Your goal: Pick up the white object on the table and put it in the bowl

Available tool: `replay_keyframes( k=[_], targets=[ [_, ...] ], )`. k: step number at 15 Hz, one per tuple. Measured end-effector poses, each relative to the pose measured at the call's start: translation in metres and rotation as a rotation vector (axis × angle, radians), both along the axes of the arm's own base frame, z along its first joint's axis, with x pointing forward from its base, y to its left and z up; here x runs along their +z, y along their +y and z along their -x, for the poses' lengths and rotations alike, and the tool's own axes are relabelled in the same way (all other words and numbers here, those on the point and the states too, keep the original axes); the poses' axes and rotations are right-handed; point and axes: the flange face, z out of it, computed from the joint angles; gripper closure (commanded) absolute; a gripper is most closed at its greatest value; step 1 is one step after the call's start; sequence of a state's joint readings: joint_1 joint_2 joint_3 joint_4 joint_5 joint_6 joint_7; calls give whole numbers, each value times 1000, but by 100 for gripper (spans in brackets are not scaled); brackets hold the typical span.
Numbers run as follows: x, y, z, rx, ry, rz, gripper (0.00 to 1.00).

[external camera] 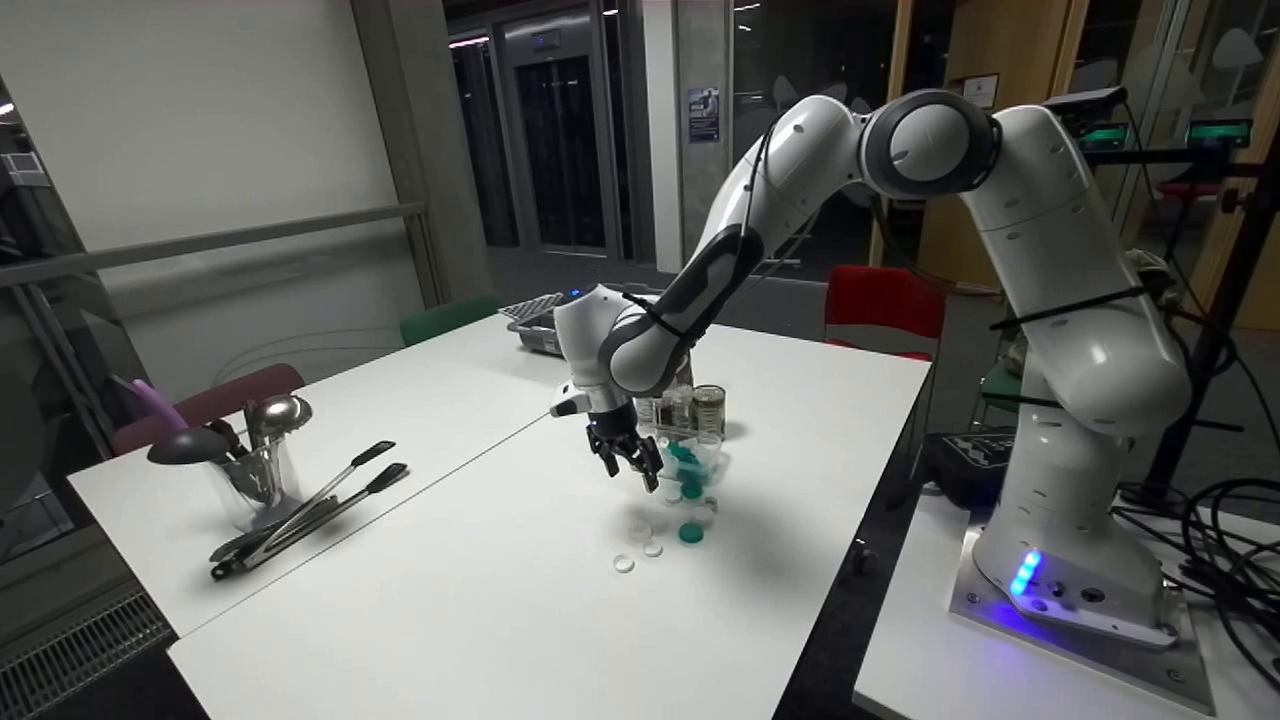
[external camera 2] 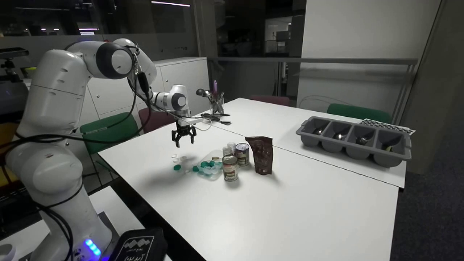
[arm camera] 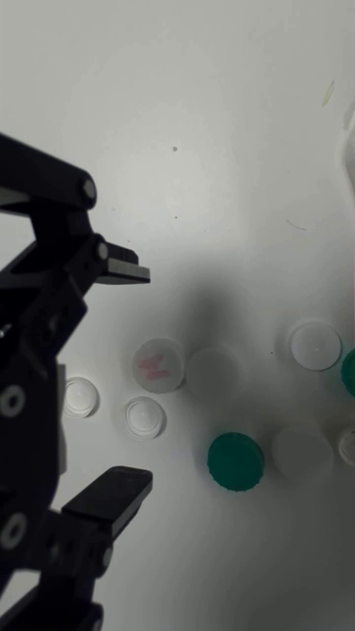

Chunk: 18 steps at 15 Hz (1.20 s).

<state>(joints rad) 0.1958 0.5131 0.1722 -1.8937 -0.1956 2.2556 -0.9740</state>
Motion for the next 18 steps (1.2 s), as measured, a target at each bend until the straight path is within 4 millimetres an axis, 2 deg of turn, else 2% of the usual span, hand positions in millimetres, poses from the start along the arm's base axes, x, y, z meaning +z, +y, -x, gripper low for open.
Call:
replay_keyframes(
  k=[8,12,18],
  targets=[
    [-19,-4,14,-24,16,3,0],
    [-23,-8,12,-129,27,-33,0],
    [-28,-11,11,-150,30,-46,0]
  ],
)
